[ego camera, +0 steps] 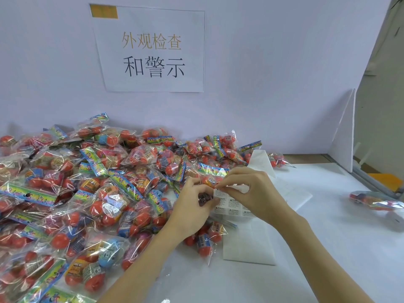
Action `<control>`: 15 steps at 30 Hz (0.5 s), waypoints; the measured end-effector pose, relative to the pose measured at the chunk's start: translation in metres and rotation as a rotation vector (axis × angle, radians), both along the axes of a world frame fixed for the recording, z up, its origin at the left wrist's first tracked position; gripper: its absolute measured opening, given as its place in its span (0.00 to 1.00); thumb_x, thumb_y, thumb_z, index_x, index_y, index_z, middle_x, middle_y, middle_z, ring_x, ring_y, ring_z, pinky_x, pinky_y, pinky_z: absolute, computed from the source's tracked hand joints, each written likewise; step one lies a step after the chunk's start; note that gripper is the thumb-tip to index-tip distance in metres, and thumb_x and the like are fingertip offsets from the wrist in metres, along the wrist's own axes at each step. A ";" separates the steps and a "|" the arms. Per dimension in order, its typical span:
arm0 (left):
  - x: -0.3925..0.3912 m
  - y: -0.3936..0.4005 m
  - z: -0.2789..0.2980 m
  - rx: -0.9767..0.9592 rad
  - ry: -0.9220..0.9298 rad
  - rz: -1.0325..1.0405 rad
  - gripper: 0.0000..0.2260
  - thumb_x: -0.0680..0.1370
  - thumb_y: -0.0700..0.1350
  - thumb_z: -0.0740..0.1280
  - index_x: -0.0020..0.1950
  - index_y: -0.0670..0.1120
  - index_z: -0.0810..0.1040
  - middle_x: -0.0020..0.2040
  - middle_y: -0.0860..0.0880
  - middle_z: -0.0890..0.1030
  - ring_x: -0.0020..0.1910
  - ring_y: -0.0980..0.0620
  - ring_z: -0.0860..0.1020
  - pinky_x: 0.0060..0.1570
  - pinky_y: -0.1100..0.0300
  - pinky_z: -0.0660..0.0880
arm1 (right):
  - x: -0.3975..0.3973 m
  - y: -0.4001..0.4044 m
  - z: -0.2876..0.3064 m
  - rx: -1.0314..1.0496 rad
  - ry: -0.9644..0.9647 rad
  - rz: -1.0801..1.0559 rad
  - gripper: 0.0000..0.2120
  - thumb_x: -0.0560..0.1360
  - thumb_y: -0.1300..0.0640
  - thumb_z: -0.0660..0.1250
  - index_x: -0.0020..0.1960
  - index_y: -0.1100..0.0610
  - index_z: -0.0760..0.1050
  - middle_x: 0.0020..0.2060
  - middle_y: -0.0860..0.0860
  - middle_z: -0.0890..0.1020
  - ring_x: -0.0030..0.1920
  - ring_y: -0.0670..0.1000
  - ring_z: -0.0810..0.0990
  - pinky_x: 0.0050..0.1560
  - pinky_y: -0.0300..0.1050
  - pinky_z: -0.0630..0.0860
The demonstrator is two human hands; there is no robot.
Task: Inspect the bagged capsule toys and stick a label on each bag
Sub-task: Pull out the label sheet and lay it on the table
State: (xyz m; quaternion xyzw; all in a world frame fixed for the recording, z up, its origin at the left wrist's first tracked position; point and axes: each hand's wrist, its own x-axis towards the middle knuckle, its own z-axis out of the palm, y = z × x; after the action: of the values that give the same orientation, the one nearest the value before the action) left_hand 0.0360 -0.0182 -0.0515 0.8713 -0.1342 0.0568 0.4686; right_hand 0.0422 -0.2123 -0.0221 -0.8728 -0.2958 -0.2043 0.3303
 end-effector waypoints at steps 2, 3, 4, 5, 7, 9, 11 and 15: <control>0.000 0.000 0.001 -0.027 0.009 -0.001 0.04 0.80 0.46 0.73 0.46 0.52 0.81 0.61 0.48 0.72 0.61 0.49 0.73 0.67 0.54 0.70 | 0.000 -0.001 0.000 -0.010 0.027 0.007 0.04 0.77 0.57 0.77 0.50 0.49 0.88 0.45 0.42 0.84 0.49 0.46 0.81 0.50 0.44 0.78; 0.001 0.001 0.002 -0.033 0.009 -0.002 0.06 0.80 0.46 0.73 0.45 0.54 0.80 0.60 0.48 0.72 0.61 0.49 0.73 0.67 0.53 0.70 | 0.000 -0.001 0.000 -0.014 0.047 0.009 0.04 0.77 0.56 0.77 0.50 0.48 0.87 0.45 0.40 0.83 0.50 0.46 0.81 0.51 0.42 0.77; 0.001 0.001 0.002 -0.035 0.010 -0.004 0.08 0.81 0.46 0.72 0.44 0.56 0.79 0.60 0.48 0.72 0.62 0.48 0.73 0.67 0.54 0.70 | 0.000 -0.001 0.000 -0.015 0.065 0.009 0.04 0.77 0.55 0.77 0.50 0.47 0.86 0.45 0.39 0.82 0.50 0.46 0.81 0.51 0.39 0.76; 0.001 0.001 0.002 -0.036 0.012 -0.005 0.08 0.81 0.47 0.72 0.44 0.57 0.78 0.59 0.48 0.72 0.63 0.48 0.73 0.66 0.54 0.70 | 0.000 -0.001 0.001 -0.013 0.074 0.009 0.04 0.77 0.55 0.77 0.50 0.47 0.86 0.45 0.38 0.82 0.50 0.46 0.80 0.51 0.39 0.75; 0.001 0.000 0.002 -0.044 0.021 -0.002 0.06 0.81 0.47 0.72 0.45 0.56 0.79 0.60 0.48 0.72 0.64 0.47 0.73 0.68 0.52 0.70 | 0.001 0.000 0.001 -0.012 0.058 0.006 0.03 0.76 0.55 0.77 0.48 0.48 0.85 0.45 0.41 0.81 0.50 0.47 0.80 0.50 0.42 0.76; 0.002 0.000 0.001 -0.060 0.027 -0.002 0.07 0.81 0.48 0.72 0.44 0.57 0.79 0.60 0.48 0.73 0.65 0.46 0.73 0.69 0.50 0.70 | 0.001 0.001 0.001 -0.016 0.049 0.014 0.03 0.77 0.56 0.76 0.47 0.49 0.84 0.45 0.43 0.81 0.49 0.47 0.80 0.50 0.42 0.76; 0.003 0.001 0.001 -0.066 0.029 0.004 0.08 0.81 0.48 0.72 0.44 0.59 0.79 0.60 0.48 0.73 0.64 0.46 0.74 0.68 0.51 0.70 | 0.000 0.001 0.002 0.001 0.098 0.037 0.04 0.78 0.57 0.75 0.47 0.48 0.83 0.47 0.42 0.81 0.50 0.47 0.80 0.50 0.40 0.75; 0.005 0.002 0.000 -0.068 0.036 0.035 0.05 0.80 0.47 0.73 0.46 0.58 0.81 0.58 0.50 0.74 0.61 0.51 0.74 0.66 0.55 0.70 | 0.001 -0.002 0.008 0.191 0.258 0.076 0.05 0.79 0.58 0.73 0.48 0.49 0.81 0.50 0.44 0.85 0.55 0.48 0.83 0.56 0.43 0.79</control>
State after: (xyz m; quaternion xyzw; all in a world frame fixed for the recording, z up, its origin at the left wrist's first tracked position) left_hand 0.0407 -0.0159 -0.0512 0.8579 -0.1083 0.0538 0.4994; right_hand 0.0427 -0.2146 -0.0137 -0.8446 -0.2632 -0.1050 0.4543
